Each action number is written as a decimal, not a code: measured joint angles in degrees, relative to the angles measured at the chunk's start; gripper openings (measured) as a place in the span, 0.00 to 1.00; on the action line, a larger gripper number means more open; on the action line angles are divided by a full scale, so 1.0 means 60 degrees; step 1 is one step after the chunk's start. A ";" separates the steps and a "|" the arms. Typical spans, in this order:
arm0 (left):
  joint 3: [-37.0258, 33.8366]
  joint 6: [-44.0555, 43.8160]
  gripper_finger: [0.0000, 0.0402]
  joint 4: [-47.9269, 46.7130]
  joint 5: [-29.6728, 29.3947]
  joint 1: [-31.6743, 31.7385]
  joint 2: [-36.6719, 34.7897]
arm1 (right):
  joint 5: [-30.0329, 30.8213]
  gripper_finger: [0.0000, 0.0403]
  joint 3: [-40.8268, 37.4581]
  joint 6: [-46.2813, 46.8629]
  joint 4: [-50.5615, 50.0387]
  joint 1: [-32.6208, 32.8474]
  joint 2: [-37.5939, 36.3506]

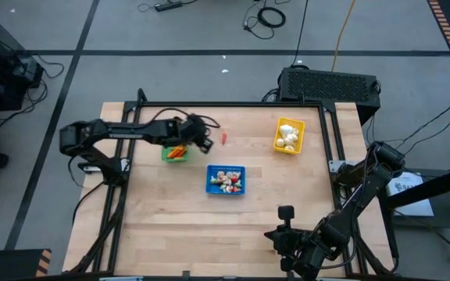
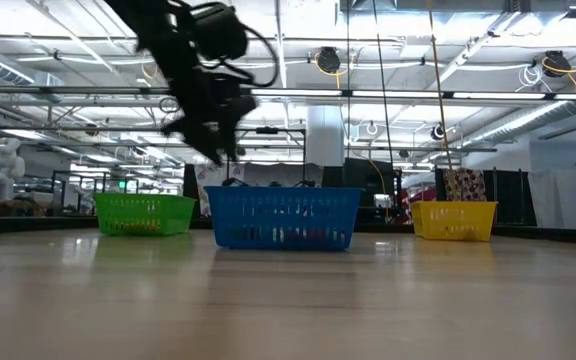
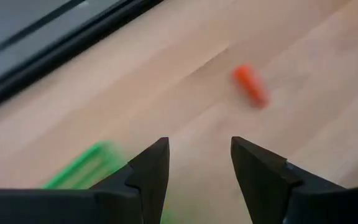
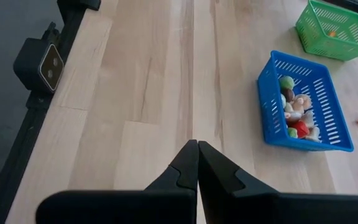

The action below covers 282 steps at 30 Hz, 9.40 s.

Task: Sort produce into baskets
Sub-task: Put the chili pepper into the green bin, then return to Home Position

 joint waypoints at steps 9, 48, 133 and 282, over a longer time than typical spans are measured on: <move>0.0483 -0.0976 0.45 0.3673 0.1110 -0.0146 0.2334 | 0.0013 0.00 0.0000 -0.0335 0.0009 -0.0024 0.0000; 0.1545 -0.1191 0.43 0.4354 0.0354 0.0011 0.5344 | -0.0035 0.00 0.0004 -0.0295 -0.0080 0.0001 -0.0004; -0.1424 0.2996 0.40 -0.0122 0.1167 -0.2107 -0.4263 | -0.1436 0.00 -0.0746 -0.2891 -0.0589 -0.2800 -0.3171; -0.9537 0.2284 0.40 0.8643 0.1542 -0.3060 -0.8643 | -0.6744 0.00 -1.1890 -0.6018 0.6411 -0.6885 -1.4131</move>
